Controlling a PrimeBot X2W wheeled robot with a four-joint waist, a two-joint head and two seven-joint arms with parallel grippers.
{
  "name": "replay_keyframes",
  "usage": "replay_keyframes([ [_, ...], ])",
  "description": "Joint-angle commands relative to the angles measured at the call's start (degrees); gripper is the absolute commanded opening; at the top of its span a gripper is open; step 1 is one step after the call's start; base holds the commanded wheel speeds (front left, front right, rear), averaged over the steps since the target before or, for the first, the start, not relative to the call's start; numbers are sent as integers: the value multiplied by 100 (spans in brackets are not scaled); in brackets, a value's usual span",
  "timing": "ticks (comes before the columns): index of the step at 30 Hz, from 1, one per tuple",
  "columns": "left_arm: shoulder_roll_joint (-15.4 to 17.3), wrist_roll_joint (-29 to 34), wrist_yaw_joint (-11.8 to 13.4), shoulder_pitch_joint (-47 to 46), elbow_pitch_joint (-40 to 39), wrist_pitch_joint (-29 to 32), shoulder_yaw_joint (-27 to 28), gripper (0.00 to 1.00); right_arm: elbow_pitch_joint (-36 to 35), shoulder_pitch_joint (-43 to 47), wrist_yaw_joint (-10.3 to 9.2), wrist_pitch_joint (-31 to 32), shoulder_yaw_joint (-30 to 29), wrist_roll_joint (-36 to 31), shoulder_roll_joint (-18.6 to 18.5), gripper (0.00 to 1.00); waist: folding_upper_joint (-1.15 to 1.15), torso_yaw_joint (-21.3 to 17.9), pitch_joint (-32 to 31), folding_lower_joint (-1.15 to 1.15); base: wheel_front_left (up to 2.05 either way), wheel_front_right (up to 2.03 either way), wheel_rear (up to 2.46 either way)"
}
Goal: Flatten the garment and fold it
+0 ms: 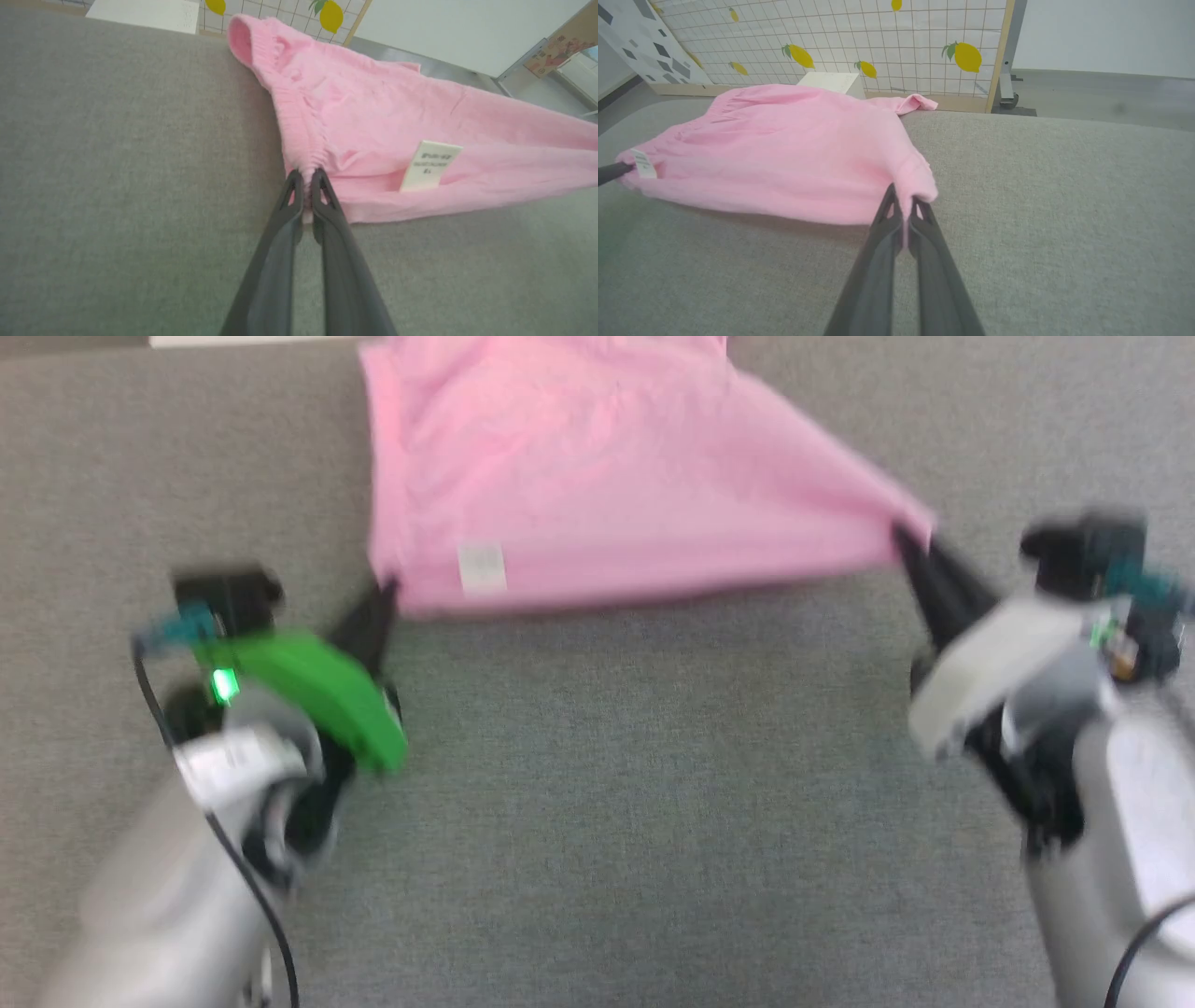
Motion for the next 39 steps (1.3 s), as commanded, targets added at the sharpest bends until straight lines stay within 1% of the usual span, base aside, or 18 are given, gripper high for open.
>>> replay_keyframes([
  [1,97,-81,123,358,-186,65,-34,0,-188,382,-9,55,-80,-2,91,0,0,68,-348,0,0,0,0],
  [6,333,-219,551,1452,-813,263,-213,0,-702,1708,-9,408,-303,-162,343,0,0,102,-671,0,0,0,0],
  [11,503,-384,961,2362,-1334,356,-308,0,-1159,2716,-9,921,-452,-350,450,0,0,146,-919,0,0,0,0],
  [17,725,-598,1407,3324,-1873,613,-497,0,-1783,3785,-9,1840,-862,-501,592,0,0,199,-1067,0,0,0,0],
  [20,891,-672,1694,3730,-2182,815,-604,0,-2099,4260,-9,2417,-1017,-527,635,0,0,232,-1107,0,0,0,0],
  [22,972,-686,1806,3887,-2408,952,-699,0,-2310,4548,-9,2793,-1116,-535,659,0,0,274,-1109,0,0,0,0],
  [24,1004,-629,1849,3905,-2639,964,-740,0,-2555,4700,-9,2960,-1218,-539,677,0,0,323,-1101,0,0,0,0],
  [26,960,-540,1812,3808,-2812,879,-736,0,-2755,4695,-9,2926,-1305,-555,691,0,0,376,-1125,0,0,0,0],
  [29,839,-375,1662,3539,-2924,701,-714,0,-2910,4485,-9,2726,-1317,-599,700,0,0,433,-1151,0,0,0,0],
  [32,696,-137,1482,3169,-2880,489,-704,0,-2956,4066,-9,2483,-1252,-736,696,0,0,489,-1174,0,0,0,0],
  [34,602,-1,1392,2910,-2780,375,-681,0,-2928,3732,-9,2400,-1183,-852,602,0,0,523,-1174,0,0,0,0],
  [36,580,229,1356,2609,-2618,281,-664,0,-2864,3338,-9,2317,-1102,-929,453,0,0,564,-1141,0,0,0,0],
  [39,440,363,1243,2192,-2384,141,-586,0,-2671,2702,-9,2259,-953,-985,224,0,0,635,-1029,0,0,0,0],
])
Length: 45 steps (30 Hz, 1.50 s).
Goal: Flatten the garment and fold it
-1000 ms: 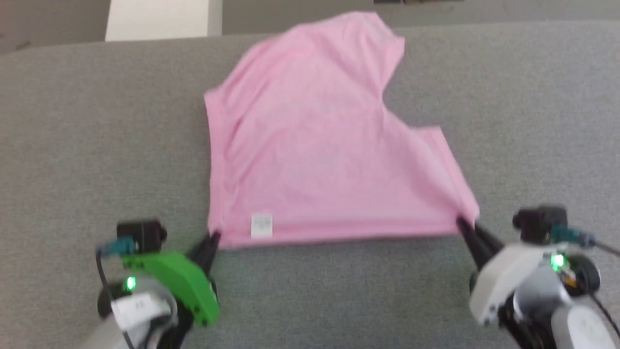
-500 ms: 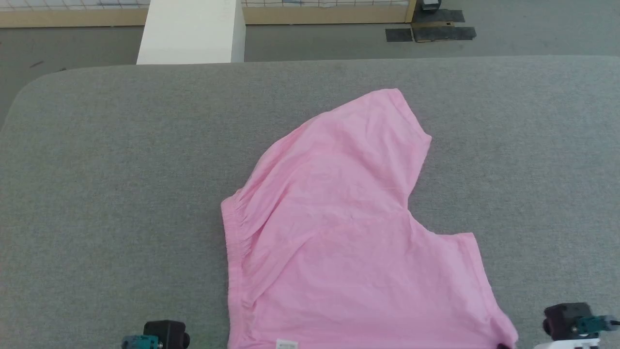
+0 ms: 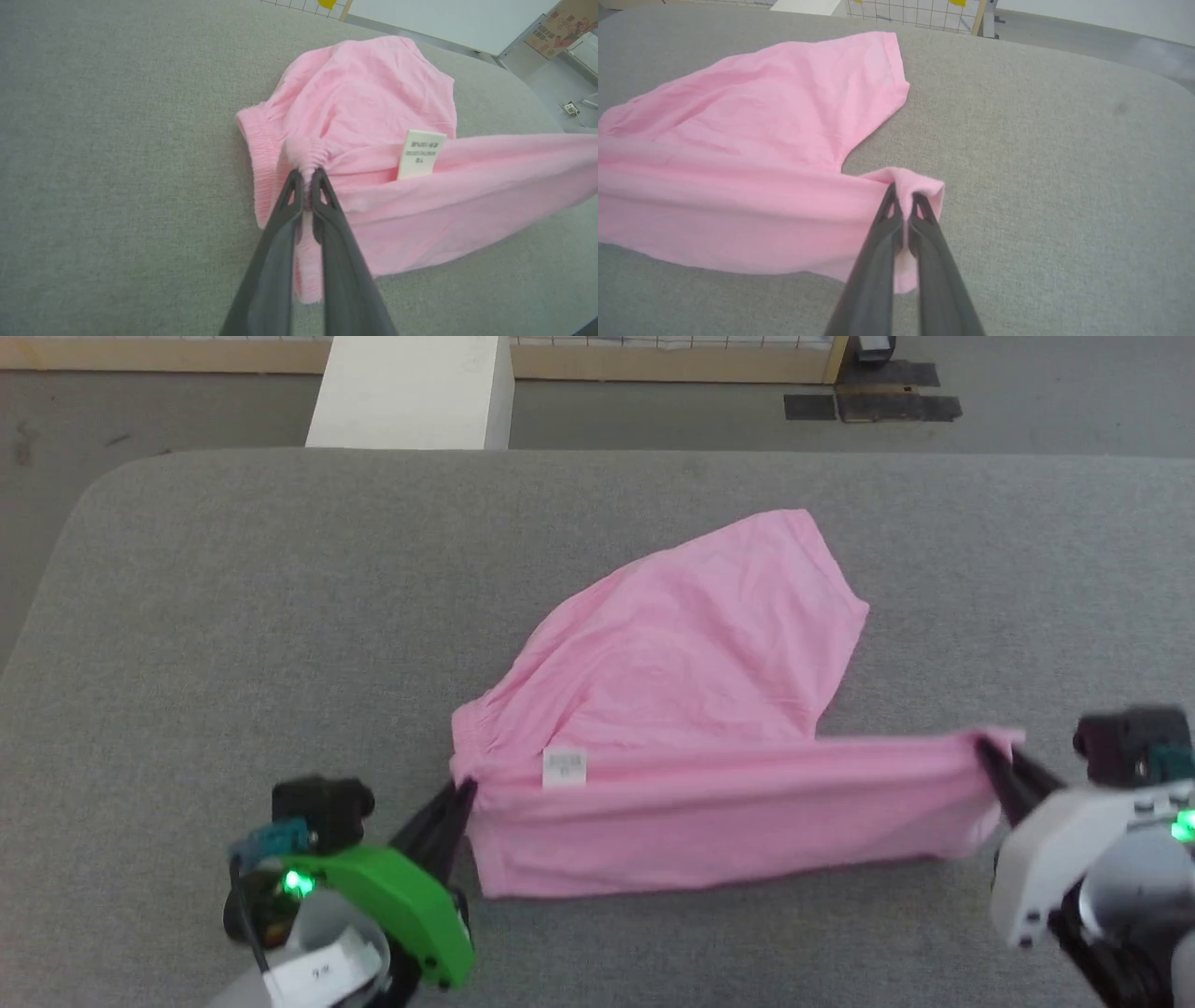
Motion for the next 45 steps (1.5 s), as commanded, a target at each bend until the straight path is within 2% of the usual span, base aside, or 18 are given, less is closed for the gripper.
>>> replay_keyframes([
  [1,-82,67,-73,-272,141,-78,55,0,138,-383,-10,-67,66,-42,-119,0,0,78,127,1,0,0,0],
  [10,-684,251,-307,-1438,1288,-381,194,0,1646,-2478,-10,-474,514,1,-674,0,0,374,759,1,0,0,0],
  [16,-978,312,-230,-1951,1893,-508,298,0,2862,-3695,-10,-827,887,15,-817,0,0,498,1189,1,0,0,0],
  [24,-1202,336,-157,-2325,2308,-429,270,0,4338,-4992,-10,-1085,1424,-45,-876,0,0,683,1627,1,0,0,0],
  [33,-1403,331,-222,-2617,2503,-161,75,0,5650,-5970,-10,-824,1775,3,-1019,0,0,959,1989,1,0,0,0],
  [42,-1491,251,-312,-2650,2559,101,-100,0,6372,-6411,-10,96,2254,512,-1138,0,0,1100,2038,1,0,0,0],
  [43,-1497,245,-309,-2647,2558,105,-103,48,6418,-6421,-10,190,2250,582,-1153,0,0,1102,2020,1,0,0,0],
  [44,-1504,249,-308,-2645,2545,71,-96,100,6432,-6420,-10,229,2261,620,-1164,20,0,1103,1998,1,0,0,0],
  [45,-1512,259,-305,-2640,2525,10,-82,100,6406,-6414,-10,181,2274,659,-1178,98,0,1101,1961,1,0,0,0],
])
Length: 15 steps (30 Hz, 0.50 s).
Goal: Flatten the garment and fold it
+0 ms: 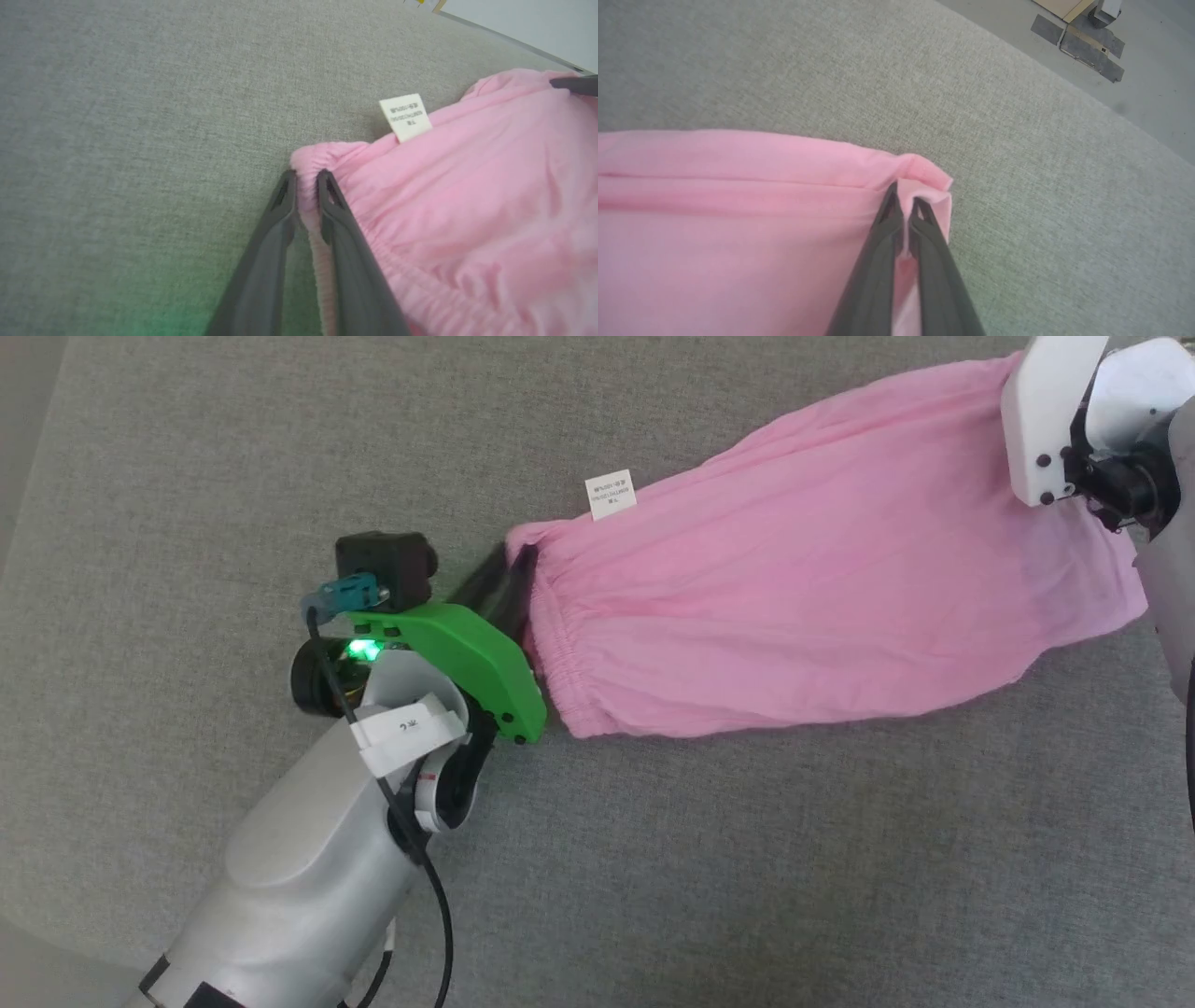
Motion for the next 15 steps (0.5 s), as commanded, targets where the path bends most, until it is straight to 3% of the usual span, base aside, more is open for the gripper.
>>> replay_keyframes([
  [1,-13,-39,9,113,86,-6,-66,100,85,123,-8,-15,44,78,-12,100,0,-11,-78,-1,0,0,0],
  [7,18,87,-33,322,-8,-657,53,100,-92,492,-8,-567,-1,283,-38,100,0,-103,-478,-1,0,0,0],
  [15,149,506,-194,710,-45,-1575,188,100,-542,1390,-8,-1850,-106,519,-43,100,0,-250,-1167,-1,0,0,0],
])
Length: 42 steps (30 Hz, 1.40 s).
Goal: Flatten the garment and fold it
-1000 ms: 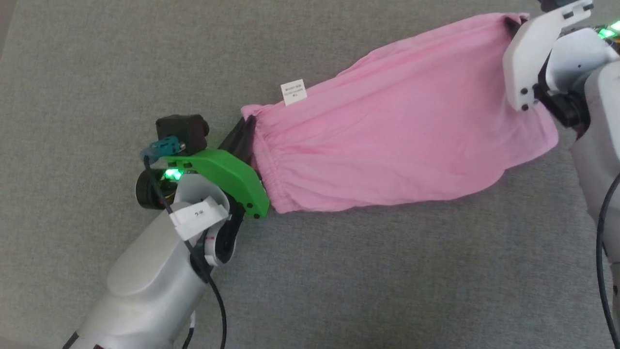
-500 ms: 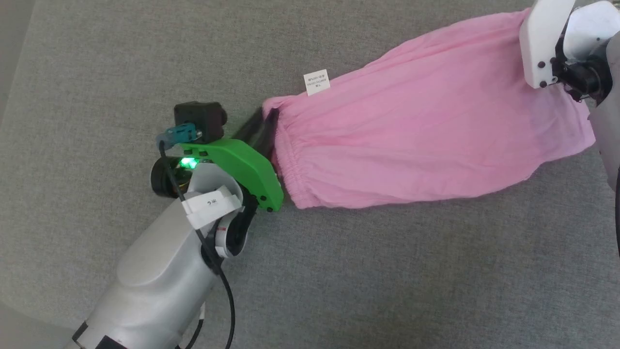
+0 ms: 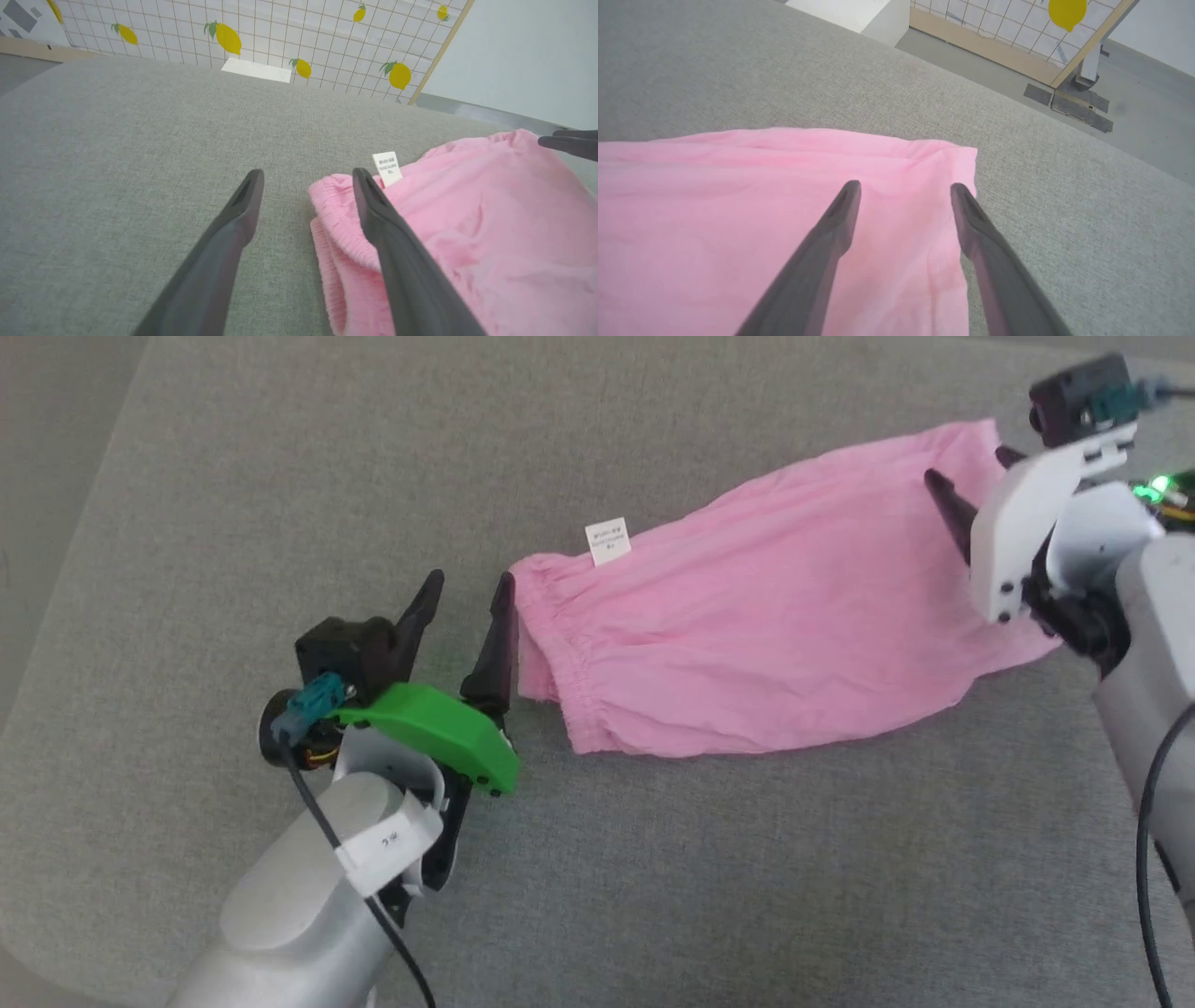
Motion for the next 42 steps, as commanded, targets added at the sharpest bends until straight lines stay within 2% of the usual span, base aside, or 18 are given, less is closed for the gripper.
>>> replay_keyframes([
  [1,45,148,-68,81,-28,-80,83,100,-108,185,-8,-202,-35,52,-12,100,0,-127,-376,0,0,0,0],
  [6,-144,832,-358,396,-469,-129,792,100,-465,638,-8,-935,-219,95,16,100,0,-195,-551,0,0,0,0],
  [11,-588,1675,-935,930,-904,-131,1688,100,-672,935,-8,-1511,-602,158,184,100,0,-254,-608,0,0,0,0],
  [18,-1241,2464,-1602,1449,-1057,-132,2709,100,-310,963,-8,-1658,-1404,216,676,100,0,-309,-627,0,0,0,0],
  [23,-1470,2805,-1855,1676,-1094,-132,3132,100,330,690,-8,-1334,-2047,72,1026,100,0,-321,-593,0,0,0,0],
  [27,-1552,2888,-1944,1789,-1056,-132,3286,100,882,388,-8,-911,-2436,-195,1202,100,0,-300,-545,0,0,0,0],
  [31,-1589,2921,-1982,1868,-1075,-132,3307,100,1375,73,-8,-539,-2776,-564,1241,100,0,-238,-480,0,0,0,0],
  [32,-1601,2924,-1993,1899,-1082,-132,3296,100,1792,-116,-8,-120,-3056,-950,1219,100,0,-174,-435,0,0,0,0],
  [42,-1608,2858,-2001,1884,-1122,-132,3194,100,2365,-454,-8,992,-3452,-1957,1329,100,0,-53,-286,0,0,0,0],
])
